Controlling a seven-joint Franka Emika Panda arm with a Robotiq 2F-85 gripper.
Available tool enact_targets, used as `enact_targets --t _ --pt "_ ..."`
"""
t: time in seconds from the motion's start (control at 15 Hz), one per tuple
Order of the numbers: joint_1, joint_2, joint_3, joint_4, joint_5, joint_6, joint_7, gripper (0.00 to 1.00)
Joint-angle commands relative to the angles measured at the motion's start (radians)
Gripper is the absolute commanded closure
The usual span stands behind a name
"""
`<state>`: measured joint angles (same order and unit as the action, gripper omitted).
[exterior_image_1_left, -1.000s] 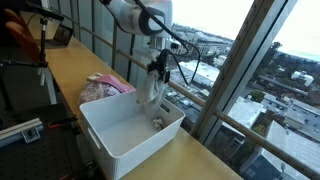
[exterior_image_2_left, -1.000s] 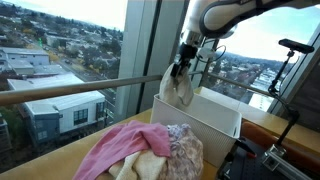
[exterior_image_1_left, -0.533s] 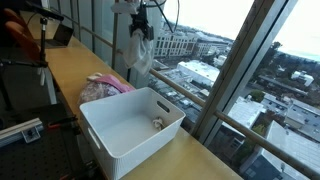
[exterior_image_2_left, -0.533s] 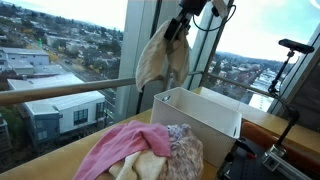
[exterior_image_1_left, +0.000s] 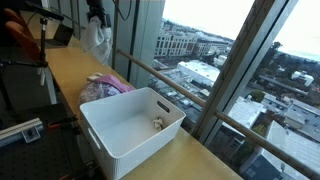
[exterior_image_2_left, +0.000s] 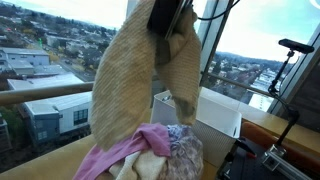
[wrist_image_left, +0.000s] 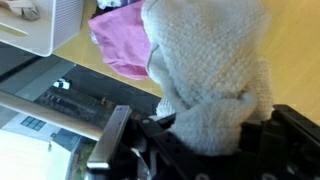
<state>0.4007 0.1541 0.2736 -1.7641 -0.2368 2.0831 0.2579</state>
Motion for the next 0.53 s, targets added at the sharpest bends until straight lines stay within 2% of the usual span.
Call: enact_targets --t 0.0,0.4,0.47 --pt "0.008 0.045 0.007 -0.021 -0.039 -0.004 0.03 1.0" --pt "-0.022 0.101 -0.023 -0.039 -0.018 -0.004 0.009 1.0" --pt "-0.024 0.111 -0.025 -0.043 -0.02 -0.003 0.012 0.75"
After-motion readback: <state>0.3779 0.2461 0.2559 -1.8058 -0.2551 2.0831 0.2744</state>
